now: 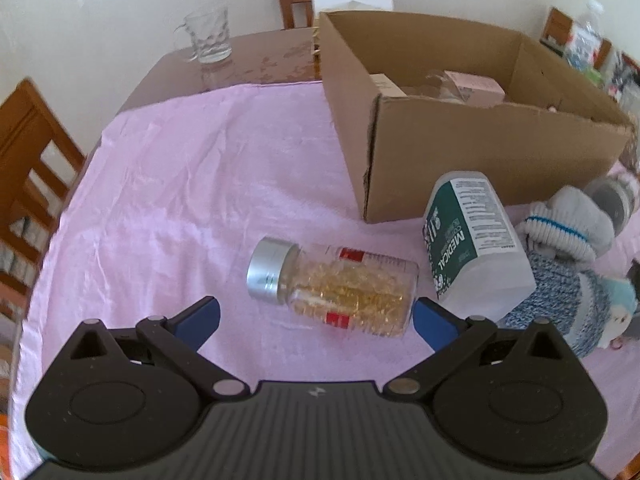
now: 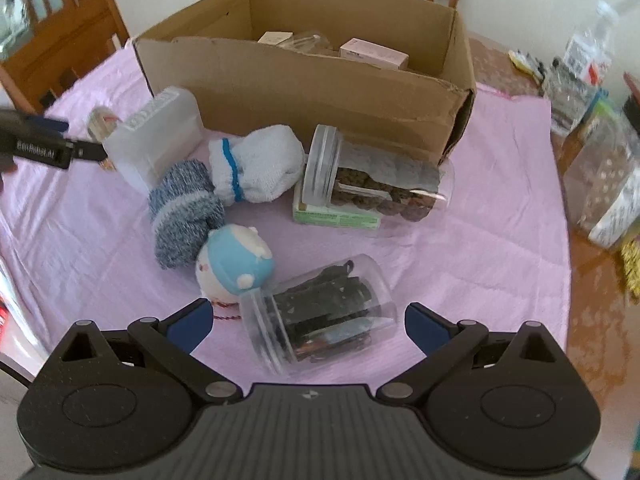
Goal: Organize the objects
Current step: 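Grasp the clear jar of dark items with the right tool while the left grasps the capsule bottle, then carry the jar and capsule bottle over the box and open both tools, then return both tools to the table toward the grey sock and figurine, then grasp the blue-white figurine with the right tool while the left grasps the grey knit sock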
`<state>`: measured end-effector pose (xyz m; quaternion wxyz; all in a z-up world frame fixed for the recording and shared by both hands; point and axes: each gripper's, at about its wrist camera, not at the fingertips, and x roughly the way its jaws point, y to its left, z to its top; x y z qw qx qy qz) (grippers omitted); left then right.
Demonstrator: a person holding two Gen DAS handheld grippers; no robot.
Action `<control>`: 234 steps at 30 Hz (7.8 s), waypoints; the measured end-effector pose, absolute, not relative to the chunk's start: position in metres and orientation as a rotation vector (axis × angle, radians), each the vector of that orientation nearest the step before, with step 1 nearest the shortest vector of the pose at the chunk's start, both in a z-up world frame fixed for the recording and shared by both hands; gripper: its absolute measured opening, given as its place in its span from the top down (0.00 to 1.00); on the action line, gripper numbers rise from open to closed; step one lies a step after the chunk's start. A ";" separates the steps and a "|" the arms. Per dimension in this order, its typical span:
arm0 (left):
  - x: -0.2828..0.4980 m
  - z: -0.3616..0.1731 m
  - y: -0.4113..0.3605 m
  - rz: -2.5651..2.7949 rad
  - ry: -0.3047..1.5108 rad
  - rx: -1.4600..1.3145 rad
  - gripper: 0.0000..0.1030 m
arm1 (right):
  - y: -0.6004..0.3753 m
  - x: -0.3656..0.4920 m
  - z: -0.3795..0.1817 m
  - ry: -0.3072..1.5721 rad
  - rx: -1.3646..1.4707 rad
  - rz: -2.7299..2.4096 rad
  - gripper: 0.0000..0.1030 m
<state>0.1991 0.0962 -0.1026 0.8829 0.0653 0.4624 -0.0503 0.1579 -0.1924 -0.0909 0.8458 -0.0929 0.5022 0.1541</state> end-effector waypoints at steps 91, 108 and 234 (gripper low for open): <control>0.283 0.028 0.010 -0.227 0.887 0.264 0.08 | -0.201 0.322 0.010 0.814 -0.360 0.454 0.05; 0.314 0.021 -0.052 -0.343 0.821 0.206 0.07 | -0.237 0.291 0.006 0.832 -0.315 0.355 0.03; 0.167 -0.123 -0.060 -0.129 1.044 -0.062 0.42 | -0.225 0.163 -0.138 0.855 -0.303 0.583 0.01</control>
